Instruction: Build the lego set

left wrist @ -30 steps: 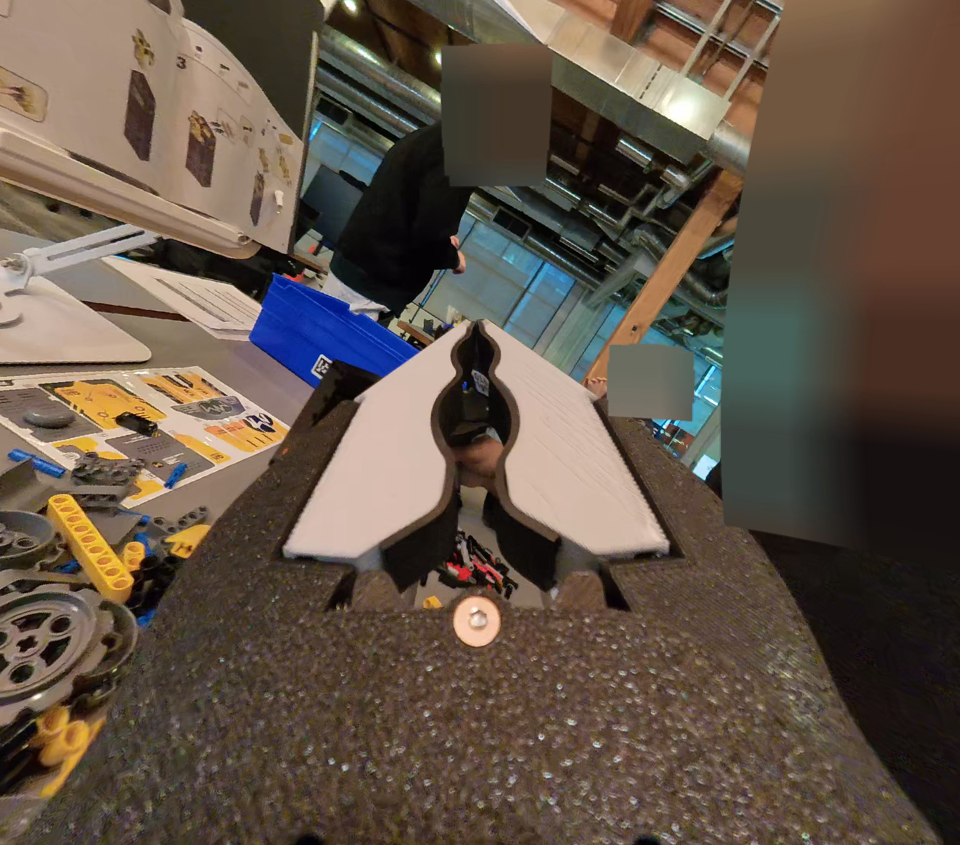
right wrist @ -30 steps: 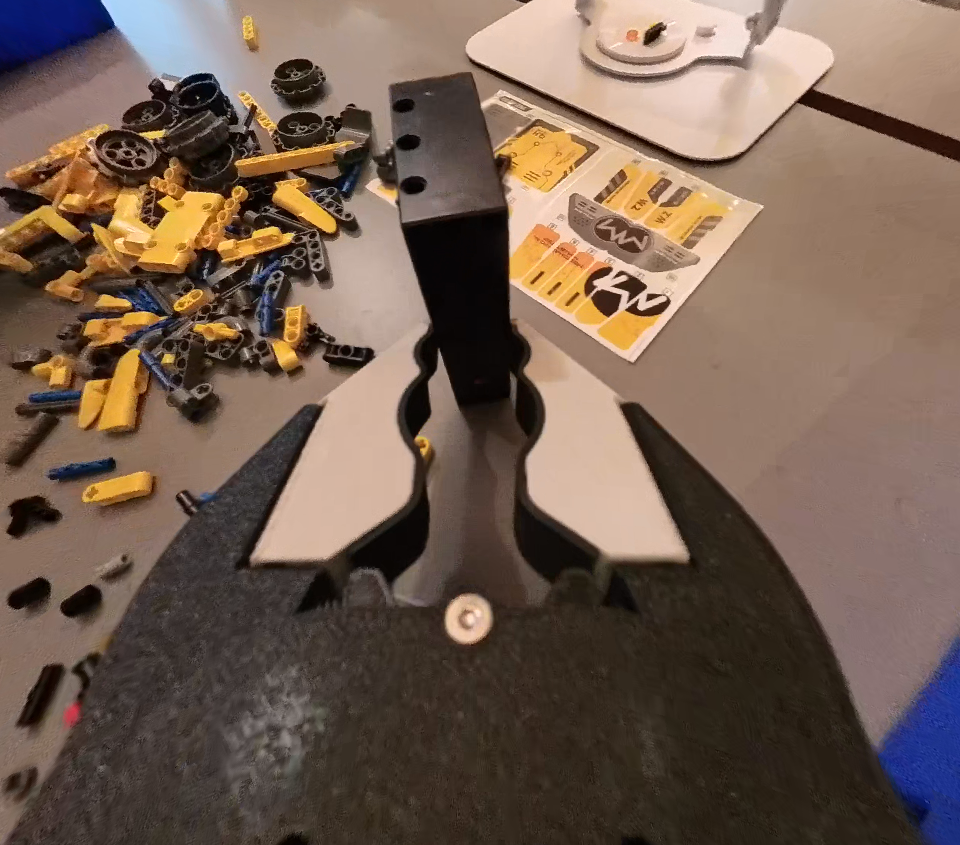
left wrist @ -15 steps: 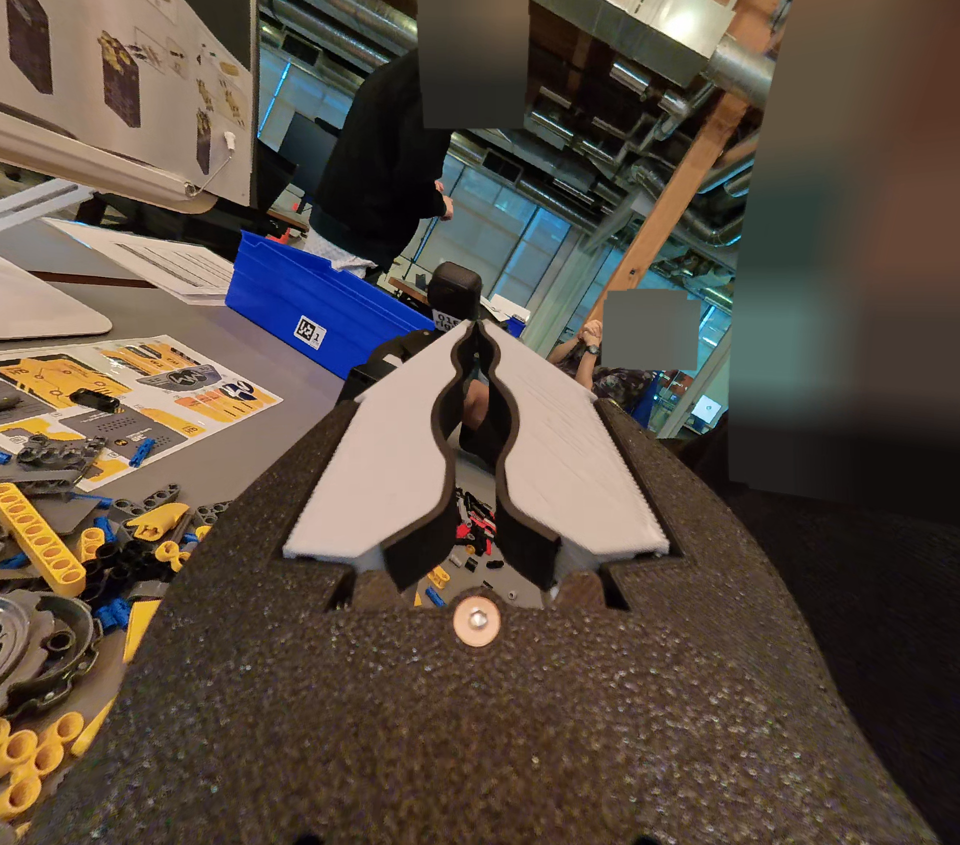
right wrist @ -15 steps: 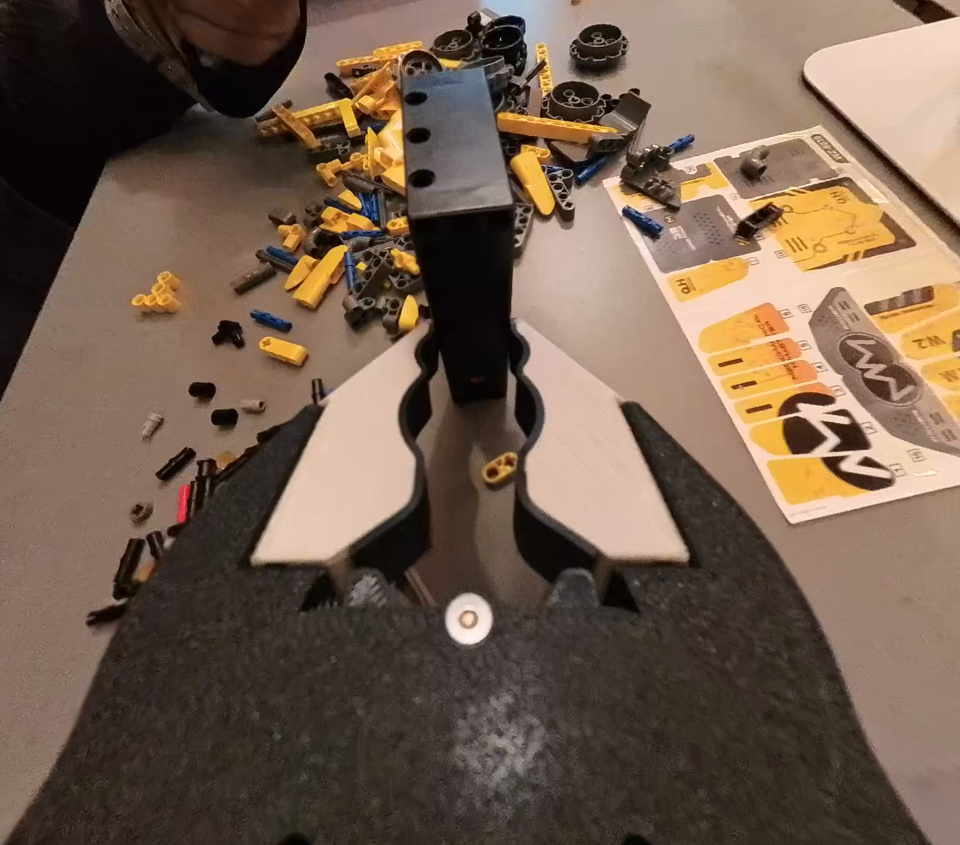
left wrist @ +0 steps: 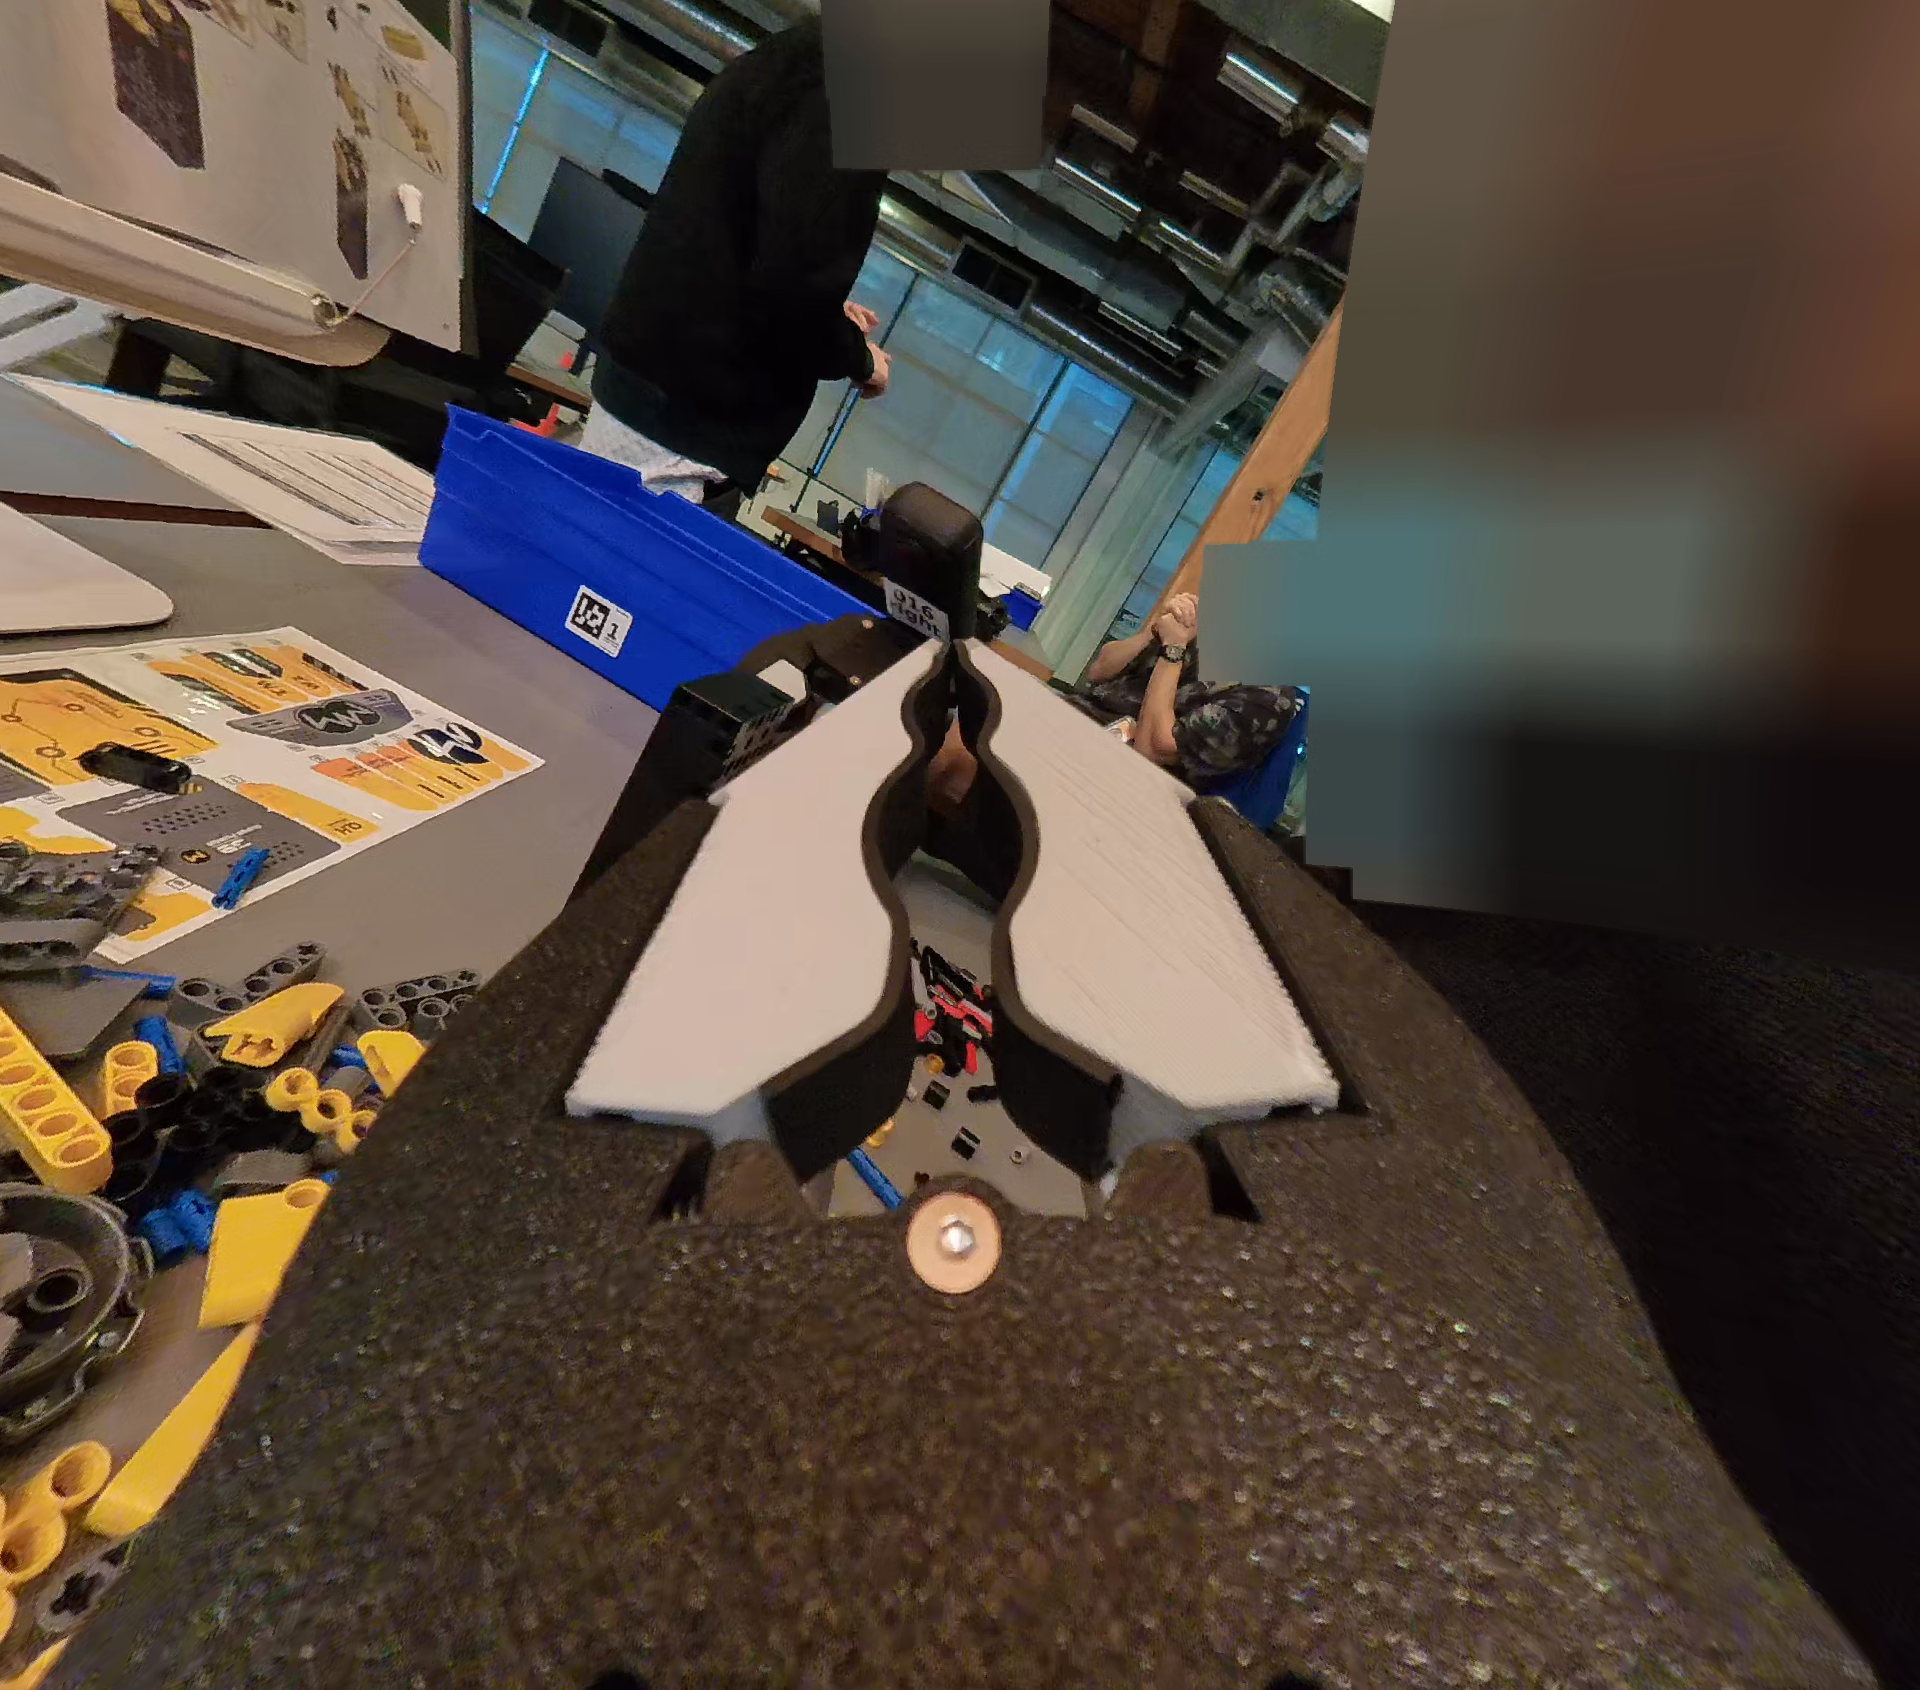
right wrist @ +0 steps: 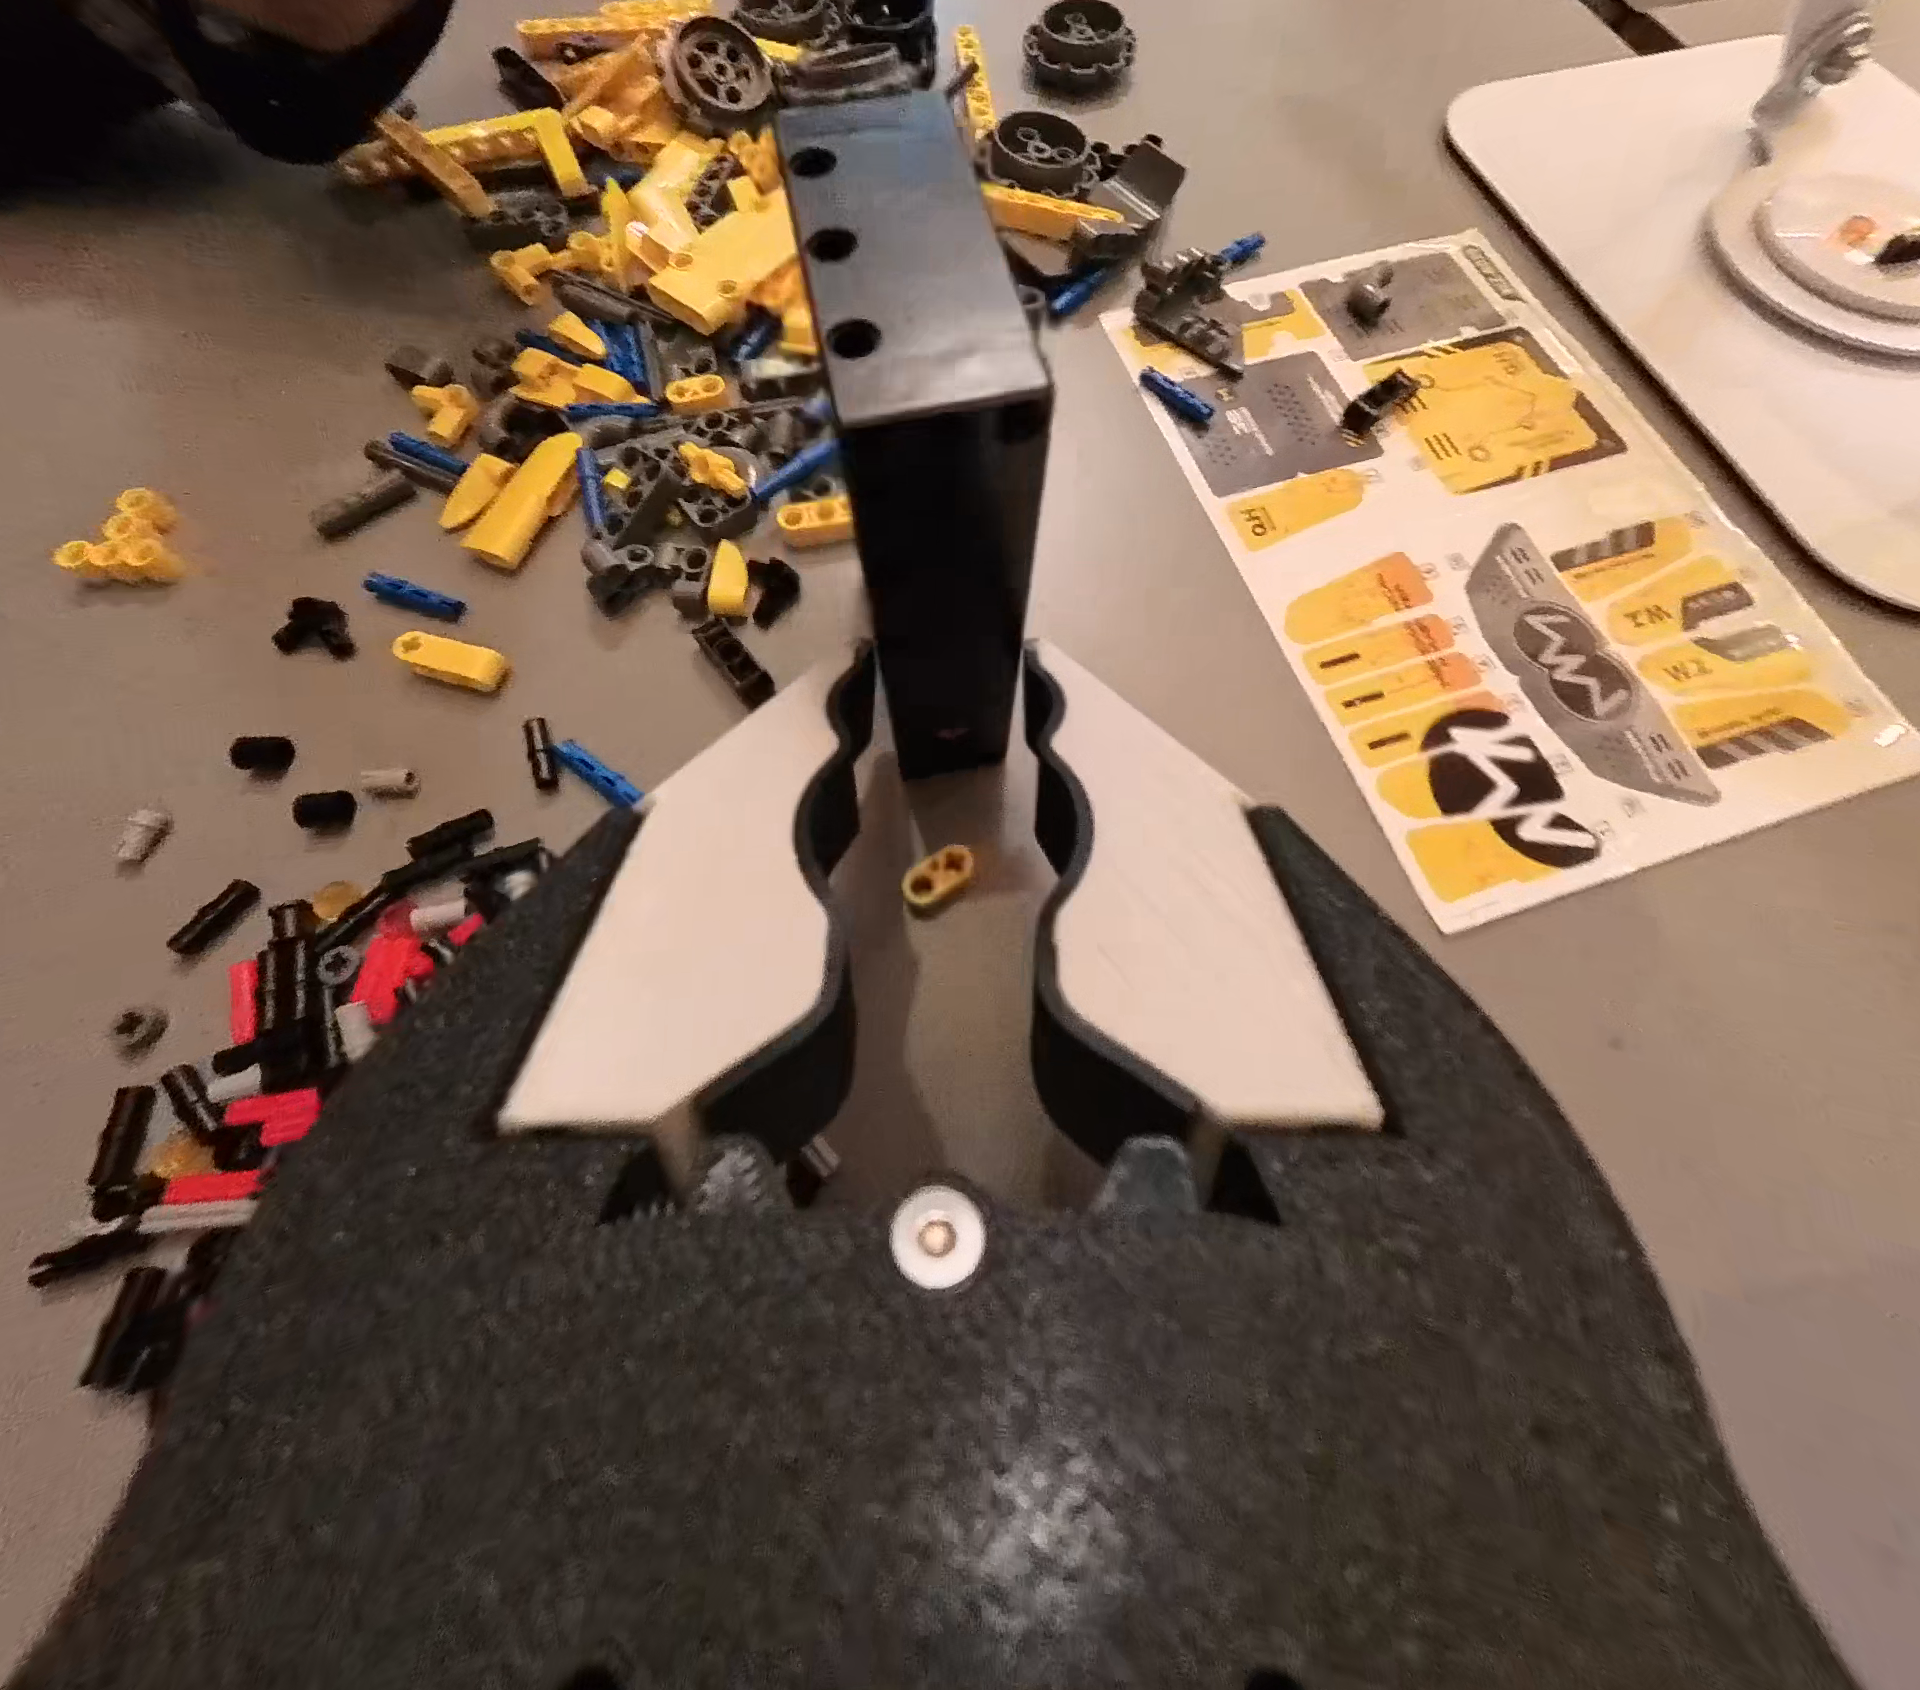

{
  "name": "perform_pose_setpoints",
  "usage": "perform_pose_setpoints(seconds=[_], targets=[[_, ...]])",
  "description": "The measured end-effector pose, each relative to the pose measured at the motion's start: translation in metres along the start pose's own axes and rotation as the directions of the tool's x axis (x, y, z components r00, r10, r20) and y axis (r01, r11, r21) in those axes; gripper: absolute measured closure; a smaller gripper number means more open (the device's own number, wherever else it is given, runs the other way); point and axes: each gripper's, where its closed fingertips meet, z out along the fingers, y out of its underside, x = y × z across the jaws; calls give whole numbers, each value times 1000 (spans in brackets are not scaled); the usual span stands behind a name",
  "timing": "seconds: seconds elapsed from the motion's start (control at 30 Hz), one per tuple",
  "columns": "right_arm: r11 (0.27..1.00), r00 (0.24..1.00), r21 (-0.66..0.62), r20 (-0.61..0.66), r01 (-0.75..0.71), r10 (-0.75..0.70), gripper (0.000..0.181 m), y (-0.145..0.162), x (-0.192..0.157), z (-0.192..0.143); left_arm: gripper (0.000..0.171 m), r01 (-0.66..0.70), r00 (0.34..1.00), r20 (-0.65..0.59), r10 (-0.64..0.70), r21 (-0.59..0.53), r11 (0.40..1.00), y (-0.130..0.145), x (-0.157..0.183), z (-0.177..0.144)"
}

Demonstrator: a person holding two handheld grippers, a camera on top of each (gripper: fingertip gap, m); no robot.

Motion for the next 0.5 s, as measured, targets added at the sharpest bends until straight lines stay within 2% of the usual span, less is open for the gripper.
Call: perform_pose_setpoints(seconds=[0.07, 0.17, 0.3, 0.47, 0.5], targets=[[1000, 999, -17, -35, 5, -5, 144, 5, 3, -4, 171, -7, 1000, 0, 7, -10, 1000, 2, 1, 1], [1000, 999, -11, -41, -17, 16, 141, 6, 2, -9, 171, -18, 1000, -11, 18, -11, 1000, 1, 6, 2], [1000, 994, 15, -104, 24, -22, 140, -8, 1, -23, 171, -31, 999, 8, 31, -14, 999, 2, 4, 2], [979, 980, 192, -194, 68, -30, 141, -52, -3, -55, 171, -74, 995, 73, 74, 0, 997, -1, -6, -1], [970, 980, 234, -199, 74, -27, 147, -60, -5, -61, 171, -89, 992, 94, 89, 0, 996, -2, -8, -1]])
